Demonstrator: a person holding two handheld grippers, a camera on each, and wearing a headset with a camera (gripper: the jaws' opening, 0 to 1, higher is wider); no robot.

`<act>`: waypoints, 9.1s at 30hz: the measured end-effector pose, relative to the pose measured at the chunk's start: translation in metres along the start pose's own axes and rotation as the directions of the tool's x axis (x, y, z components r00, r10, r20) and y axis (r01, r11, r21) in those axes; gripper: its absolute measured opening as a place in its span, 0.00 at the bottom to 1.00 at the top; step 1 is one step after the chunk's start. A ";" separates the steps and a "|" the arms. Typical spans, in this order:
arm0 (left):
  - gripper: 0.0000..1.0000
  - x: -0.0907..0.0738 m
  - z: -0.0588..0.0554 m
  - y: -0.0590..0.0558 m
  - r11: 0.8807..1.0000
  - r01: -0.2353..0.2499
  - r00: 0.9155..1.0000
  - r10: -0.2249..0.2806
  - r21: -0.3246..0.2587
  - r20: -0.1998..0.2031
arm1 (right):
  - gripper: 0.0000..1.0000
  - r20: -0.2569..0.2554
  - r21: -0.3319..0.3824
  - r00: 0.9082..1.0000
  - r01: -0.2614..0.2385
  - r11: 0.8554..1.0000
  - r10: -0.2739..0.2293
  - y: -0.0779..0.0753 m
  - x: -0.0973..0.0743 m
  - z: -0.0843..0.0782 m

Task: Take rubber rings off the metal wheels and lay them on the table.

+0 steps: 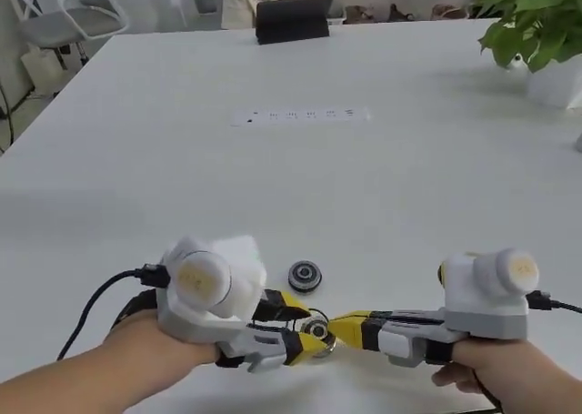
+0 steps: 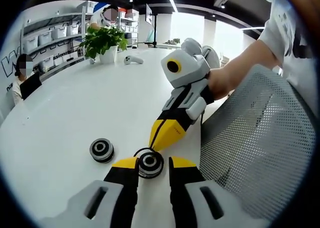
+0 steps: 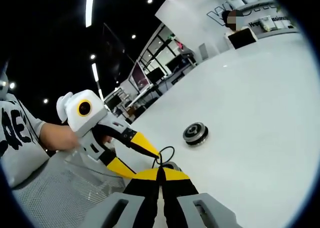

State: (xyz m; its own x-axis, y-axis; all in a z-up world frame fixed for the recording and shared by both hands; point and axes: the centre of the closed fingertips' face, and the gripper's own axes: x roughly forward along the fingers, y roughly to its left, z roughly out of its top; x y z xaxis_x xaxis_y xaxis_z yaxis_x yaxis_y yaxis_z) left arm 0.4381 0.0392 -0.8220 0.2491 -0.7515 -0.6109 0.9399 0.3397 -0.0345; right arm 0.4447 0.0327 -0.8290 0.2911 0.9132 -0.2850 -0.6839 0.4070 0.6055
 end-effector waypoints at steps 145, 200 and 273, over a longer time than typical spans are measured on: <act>0.49 -0.038 -0.008 0.074 0.983 -0.145 0.989 0.146 -0.110 0.001 | 0.26 -0.100 -0.364 0.978 0.136 0.921 -0.184 -0.054 0.011 0.035; 0.13 0.024 -0.001 0.083 0.986 -0.101 0.995 0.097 -0.129 -0.039 | 0.27 -0.124 -0.399 0.974 0.126 0.908 -0.190 -0.056 0.010 0.027; 0.07 0.028 -0.001 0.085 0.982 -0.182 0.982 0.178 -0.058 -0.059 | 0.05 -0.101 -0.480 0.962 0.178 0.859 -0.256 -0.060 0.031 0.025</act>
State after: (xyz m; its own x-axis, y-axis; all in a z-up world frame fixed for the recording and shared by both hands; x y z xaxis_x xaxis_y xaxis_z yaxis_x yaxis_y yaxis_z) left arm 0.5246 0.0476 -0.8426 0.3985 -0.6444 -0.6526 0.8639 0.5026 0.0312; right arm 0.5121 0.0373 -0.8559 0.3874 0.7722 -0.5037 -0.8568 0.5032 0.1125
